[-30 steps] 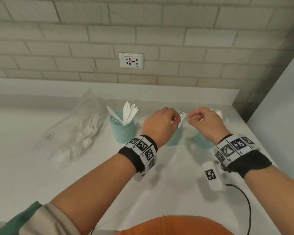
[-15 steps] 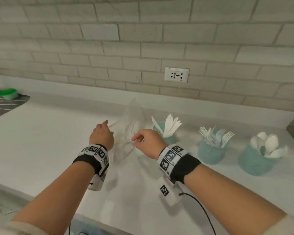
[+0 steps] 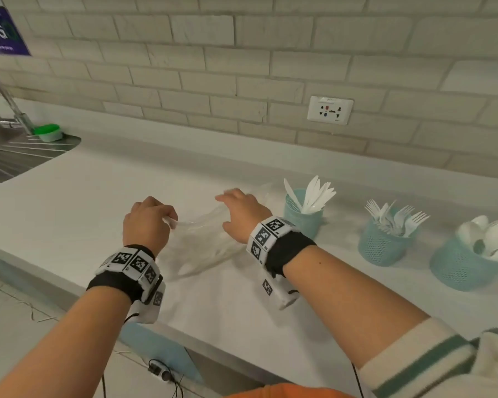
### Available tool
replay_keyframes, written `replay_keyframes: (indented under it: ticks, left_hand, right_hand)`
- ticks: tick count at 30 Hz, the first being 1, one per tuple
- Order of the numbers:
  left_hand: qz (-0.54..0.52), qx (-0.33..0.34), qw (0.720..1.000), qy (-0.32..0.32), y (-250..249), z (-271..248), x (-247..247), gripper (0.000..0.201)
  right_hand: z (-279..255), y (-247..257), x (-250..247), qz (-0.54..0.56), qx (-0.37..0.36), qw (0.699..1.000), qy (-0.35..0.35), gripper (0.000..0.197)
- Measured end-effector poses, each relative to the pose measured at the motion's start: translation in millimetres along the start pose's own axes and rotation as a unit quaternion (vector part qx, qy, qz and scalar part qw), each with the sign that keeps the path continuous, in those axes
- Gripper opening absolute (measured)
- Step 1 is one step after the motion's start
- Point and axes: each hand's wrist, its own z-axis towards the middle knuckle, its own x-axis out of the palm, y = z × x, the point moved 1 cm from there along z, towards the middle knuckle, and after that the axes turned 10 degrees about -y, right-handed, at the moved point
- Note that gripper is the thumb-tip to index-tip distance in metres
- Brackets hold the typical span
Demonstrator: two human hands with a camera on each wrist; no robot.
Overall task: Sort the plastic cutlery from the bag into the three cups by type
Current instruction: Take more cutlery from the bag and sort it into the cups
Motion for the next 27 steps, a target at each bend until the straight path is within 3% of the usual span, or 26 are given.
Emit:
replay_keyframes:
  ticks: [2,4,8,12,17,20,23,25,27]
  left_hand:
    - [-0.006,0.009,1.0,-0.023,11,-2,-5,0.046]
    - [-0.005,0.019,0.999,-0.045,18,-1,-10,0.046]
    - [-0.038,0.077,0.992,-0.097,14,3,-21,0.023]
    - [-0.152,0.119,0.981,-0.028,-25,8,-17,0.018]
    - [-0.281,0.093,0.953,0.057,-90,-2,4,0.011]
    - [-0.335,0.05,0.936,0.092,-125,-13,17,0.005]
    - [-0.331,0.013,0.937,0.113,-141,-24,31,0.022]
    - [-0.364,-0.018,0.925,0.108,-147,-28,37,0.029]
    - [-0.419,-0.045,0.9,0.113,-153,-31,40,0.023]
  right_hand:
    - [-6,-2,1,-0.002,0.017,1.0,0.011,0.031]
    - [-18,-8,0,0.044,0.047,0.998,-0.022,0.026]
    - [-63,-34,-18,0.146,0.114,0.971,-0.152,0.023]
    - [-117,-68,-56,0.196,0.19,0.922,-0.276,0.017]
    - [-159,-124,-98,0.135,0.259,0.896,-0.335,0.015]
    - [-176,-150,-115,0.078,0.308,0.886,-0.337,0.018]
    - [-178,-157,-113,0.012,0.335,0.905,-0.262,0.025]
    - [-172,-146,-106,-0.014,0.326,0.922,-0.211,0.029]
    - [-158,-125,-97,-0.014,0.272,0.942,-0.195,0.032]
